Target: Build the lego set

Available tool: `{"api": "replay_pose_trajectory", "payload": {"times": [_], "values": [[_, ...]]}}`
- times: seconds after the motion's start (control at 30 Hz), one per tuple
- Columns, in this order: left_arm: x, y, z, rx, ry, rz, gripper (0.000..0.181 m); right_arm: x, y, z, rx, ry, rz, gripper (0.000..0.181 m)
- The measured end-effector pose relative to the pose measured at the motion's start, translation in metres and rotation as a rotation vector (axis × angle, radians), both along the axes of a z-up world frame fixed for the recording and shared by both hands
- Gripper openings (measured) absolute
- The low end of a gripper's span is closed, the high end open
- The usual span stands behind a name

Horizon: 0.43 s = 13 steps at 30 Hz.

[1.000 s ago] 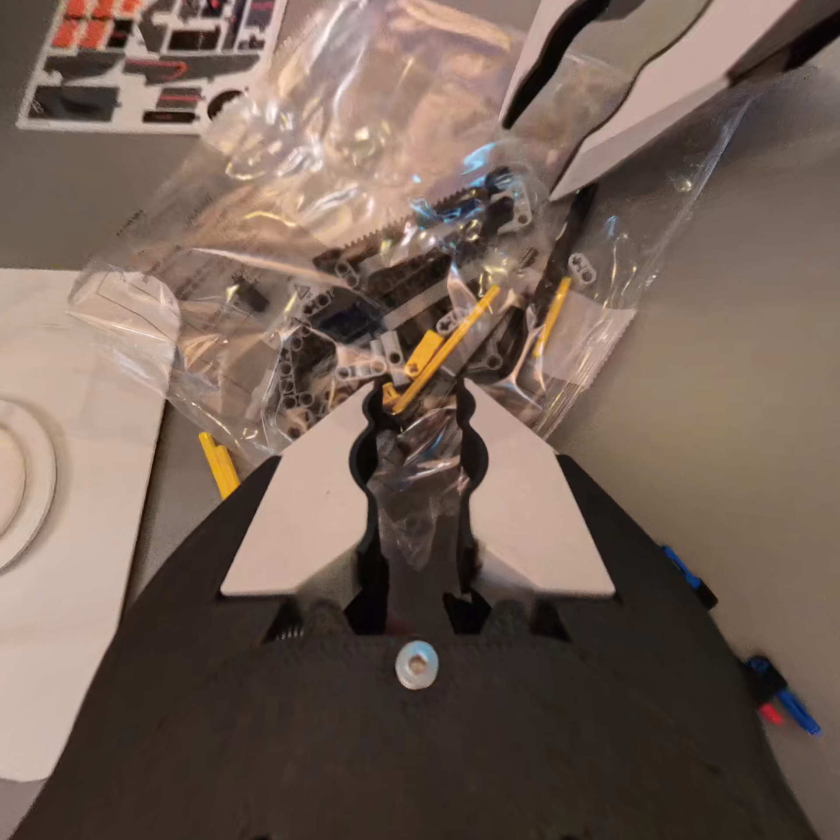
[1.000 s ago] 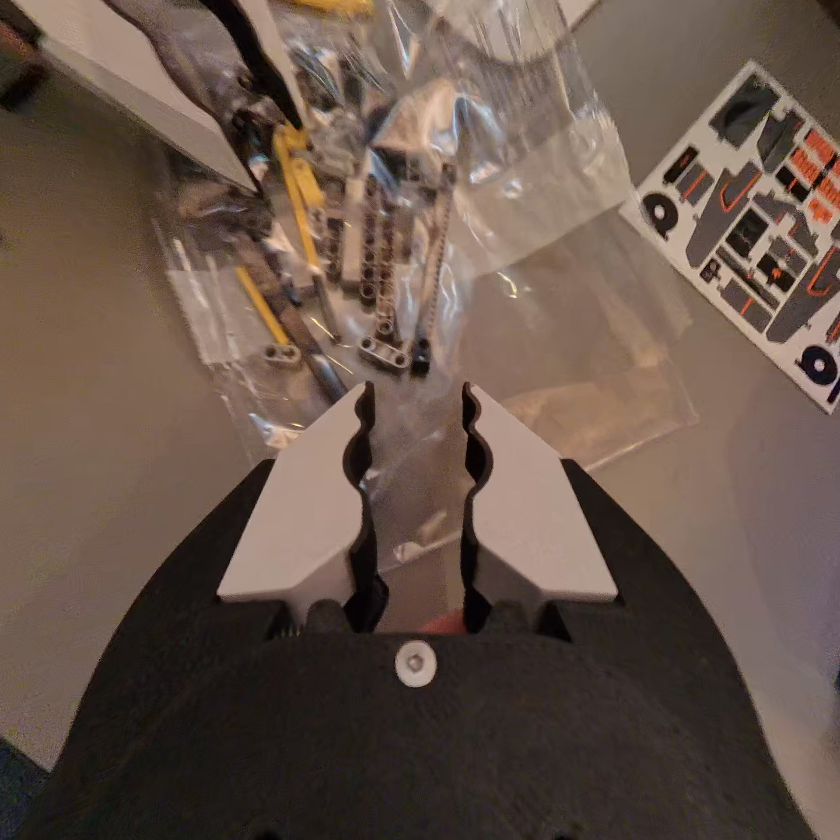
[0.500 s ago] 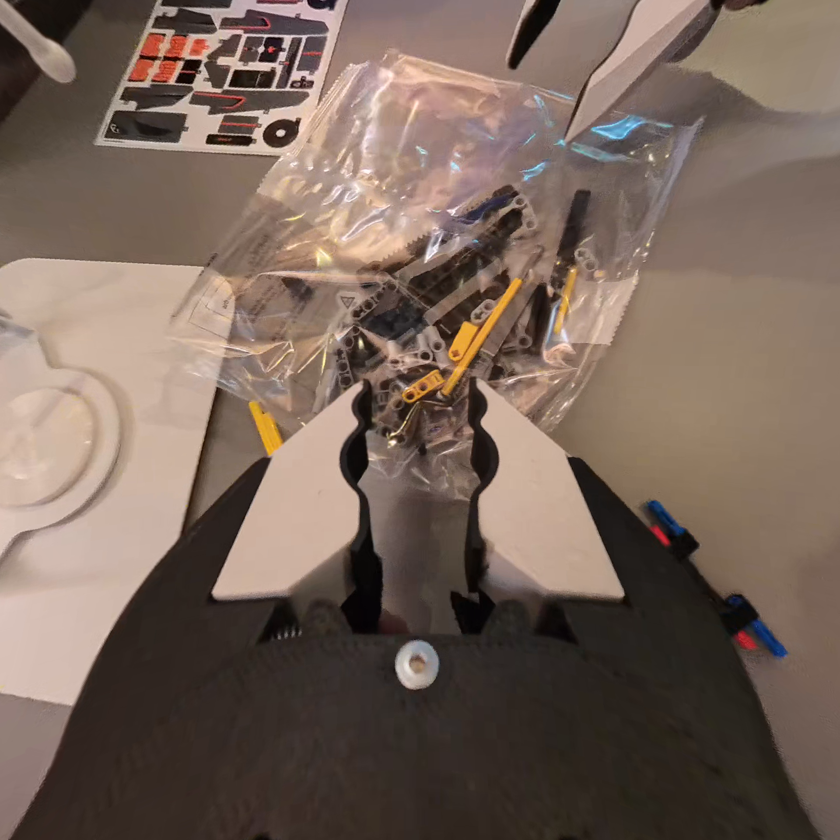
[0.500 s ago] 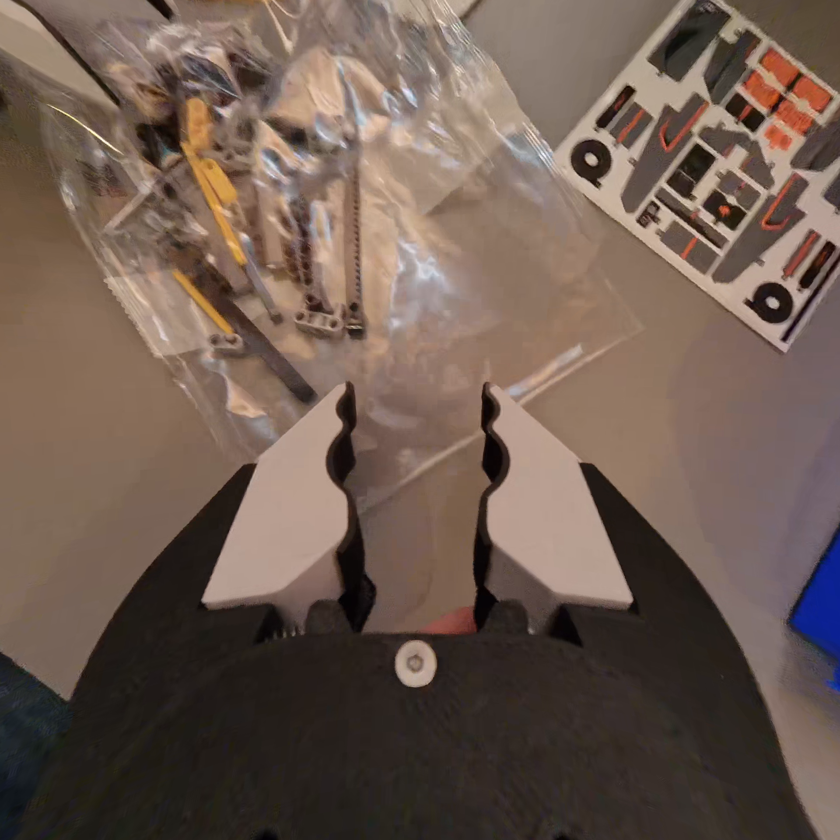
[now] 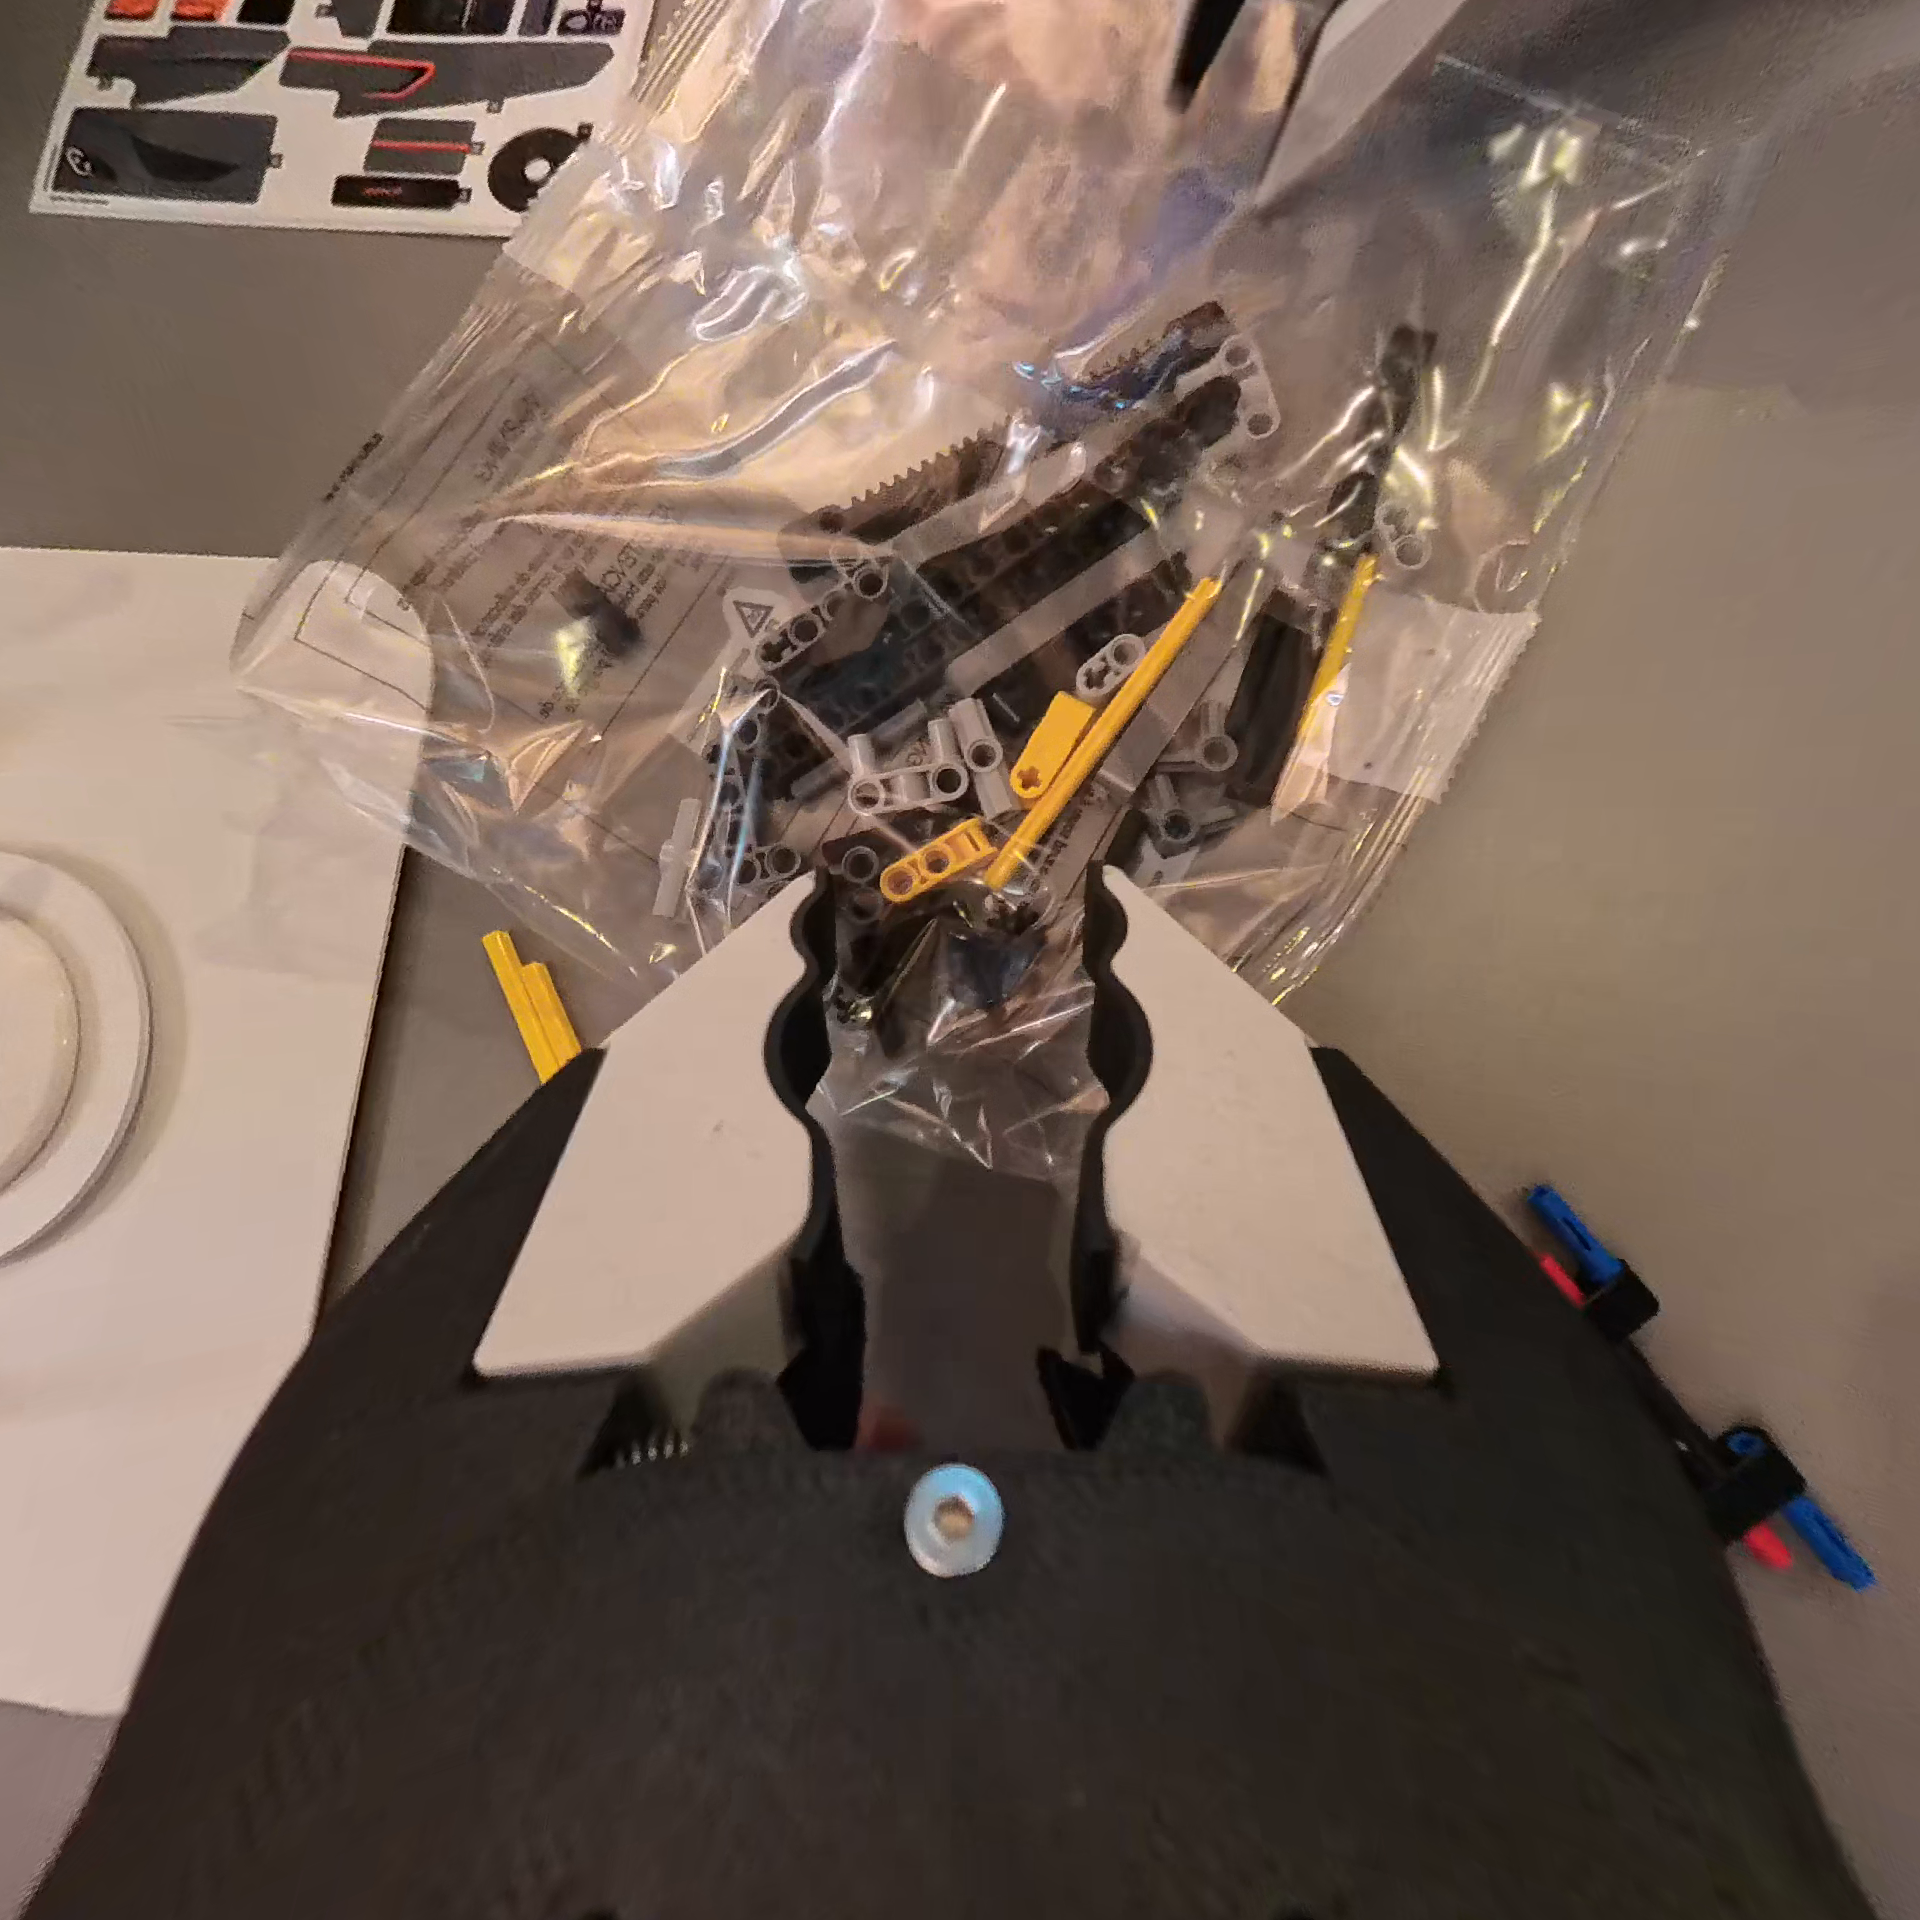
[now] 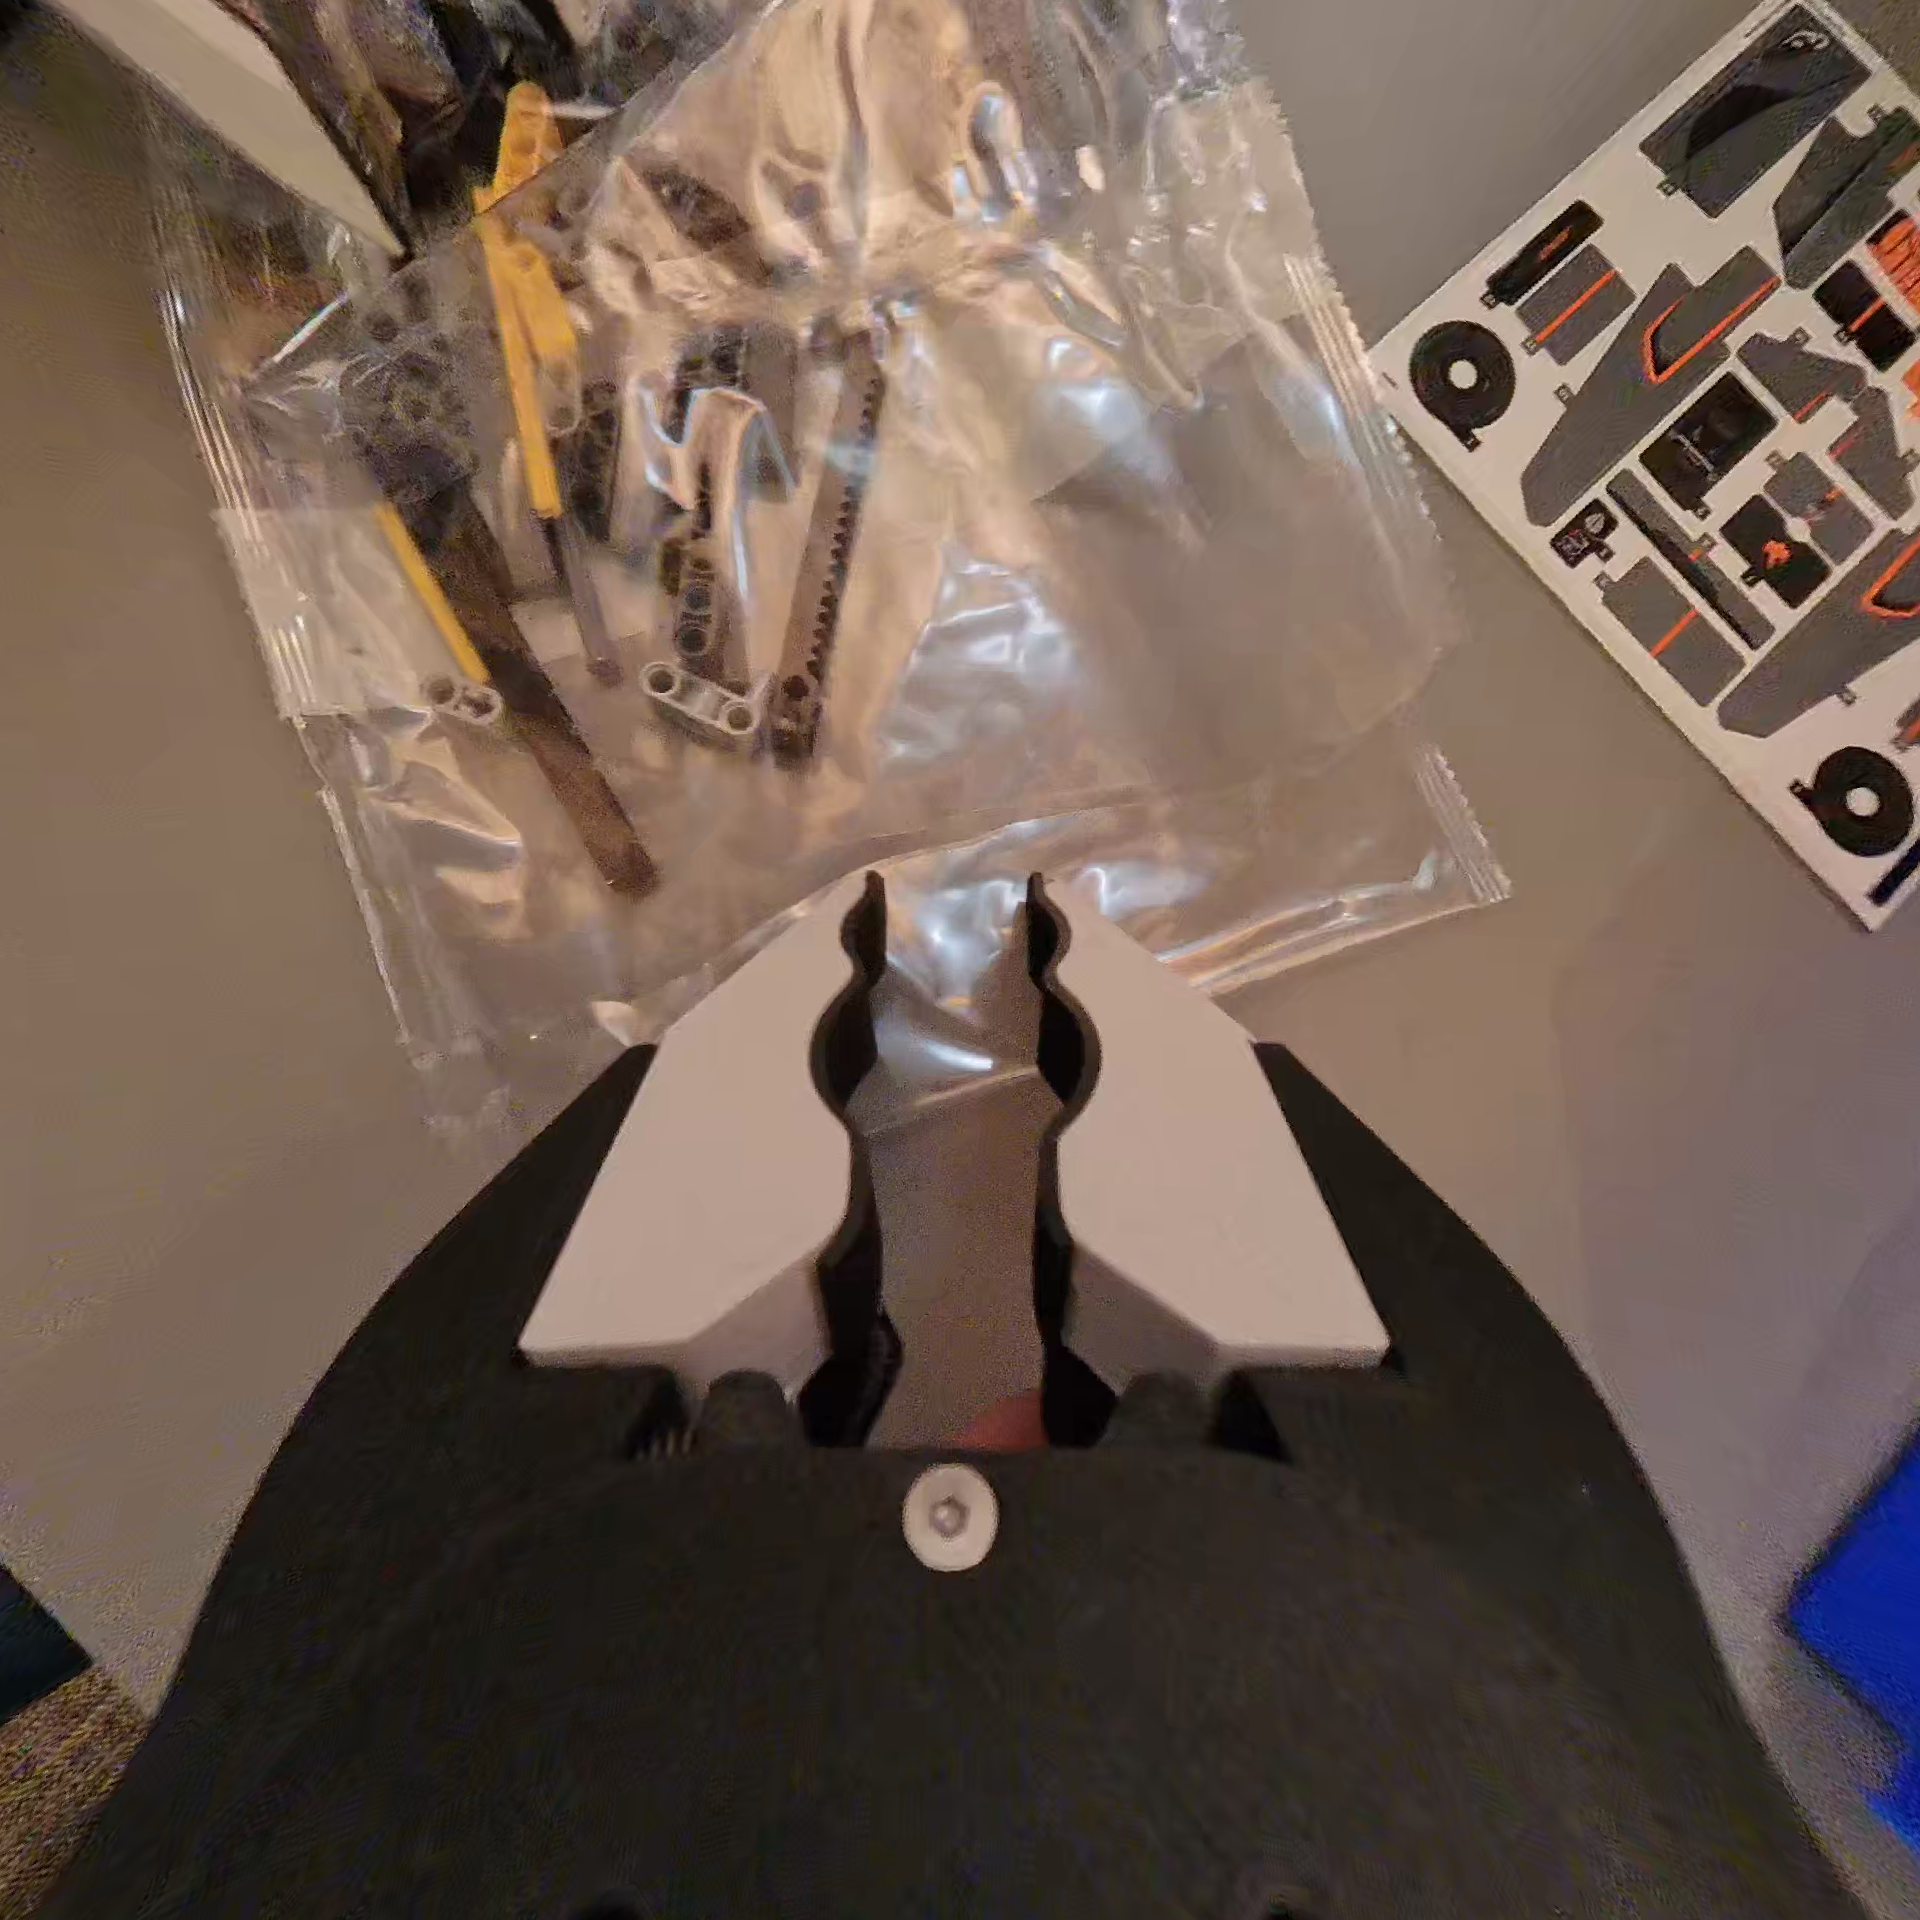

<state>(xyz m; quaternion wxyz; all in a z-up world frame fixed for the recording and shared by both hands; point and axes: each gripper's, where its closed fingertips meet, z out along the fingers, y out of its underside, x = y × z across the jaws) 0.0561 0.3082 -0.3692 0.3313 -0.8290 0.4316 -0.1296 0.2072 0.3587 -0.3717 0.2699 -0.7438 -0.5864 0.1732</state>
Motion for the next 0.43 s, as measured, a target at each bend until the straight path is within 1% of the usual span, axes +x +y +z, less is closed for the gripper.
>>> {"api": "replay_pose_trajectory", "payload": {"times": [0.03, 0.1, 0.13, 0.2, 0.3, 0.37, 0.43], "values": [[0.000, 0.000, 0.000, 0.001, -0.006, -0.001, 0.045, 0.000, 0.000, -0.003, -0.027, 0.022, 0.025, 0.022], [0.000, 0.000, 0.000, 0.004, -0.012, -0.001, 0.045, -0.003, 0.001, -0.002, -0.021, 0.057, 0.080, 0.020], [0.000, 0.000, 0.000, 0.003, -0.014, -0.001, 0.045, -0.007, -0.002, 0.000, 0.002, 0.067, 0.131, 0.022], [0.000, 0.000, 0.000, -0.001, -0.017, -0.005, 0.045, -0.019, -0.013, 0.005, -0.012, 0.129, 0.222, 0.026], [0.001, 0.003, 0.000, 0.000, -0.018, -0.007, 0.044, -0.032, -0.018, 0.012, 0.003, 0.188, 0.268, 0.028], [0.002, 0.003, 0.000, -0.001, -0.023, -0.010, 0.044, -0.038, -0.020, 0.019, 0.031, 0.234, 0.291, 0.023], [0.003, 0.004, 0.000, 0.002, -0.027, -0.011, 0.044, -0.043, -0.026, 0.022, -0.005, 0.263, 0.307, 0.020]]}}
